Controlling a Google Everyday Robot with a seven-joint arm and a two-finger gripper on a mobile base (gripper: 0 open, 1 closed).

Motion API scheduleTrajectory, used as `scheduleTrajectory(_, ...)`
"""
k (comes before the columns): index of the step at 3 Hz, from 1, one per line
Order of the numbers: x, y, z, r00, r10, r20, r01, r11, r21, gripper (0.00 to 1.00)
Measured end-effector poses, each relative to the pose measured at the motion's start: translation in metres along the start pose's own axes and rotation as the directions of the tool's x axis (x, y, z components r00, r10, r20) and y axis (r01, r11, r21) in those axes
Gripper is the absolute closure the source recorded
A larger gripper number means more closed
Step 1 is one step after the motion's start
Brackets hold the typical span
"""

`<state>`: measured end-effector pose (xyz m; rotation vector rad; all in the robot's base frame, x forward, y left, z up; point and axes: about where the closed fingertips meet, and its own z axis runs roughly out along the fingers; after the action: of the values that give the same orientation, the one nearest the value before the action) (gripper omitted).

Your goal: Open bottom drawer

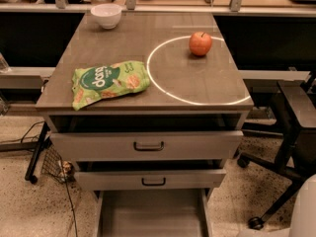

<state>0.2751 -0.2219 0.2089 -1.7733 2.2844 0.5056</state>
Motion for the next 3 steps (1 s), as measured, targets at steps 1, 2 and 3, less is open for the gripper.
scheduleTrajectory(1, 0.003, 0.023, -0.003, 1.0, -0.002, -0.014, 0.001, 0.9997, -0.025, 0.0)
scheduleTrajectory(2, -0.005, 0.019, -0.027, 1.0, 0.003, 0.012, -0.004, 1.0, 0.006, 0.0)
scheduleTrajectory(3, -0.016, -0.009, -0.077, 0.995, 0.024, 0.094, -0.033, 0.9951, 0.093, 0.0)
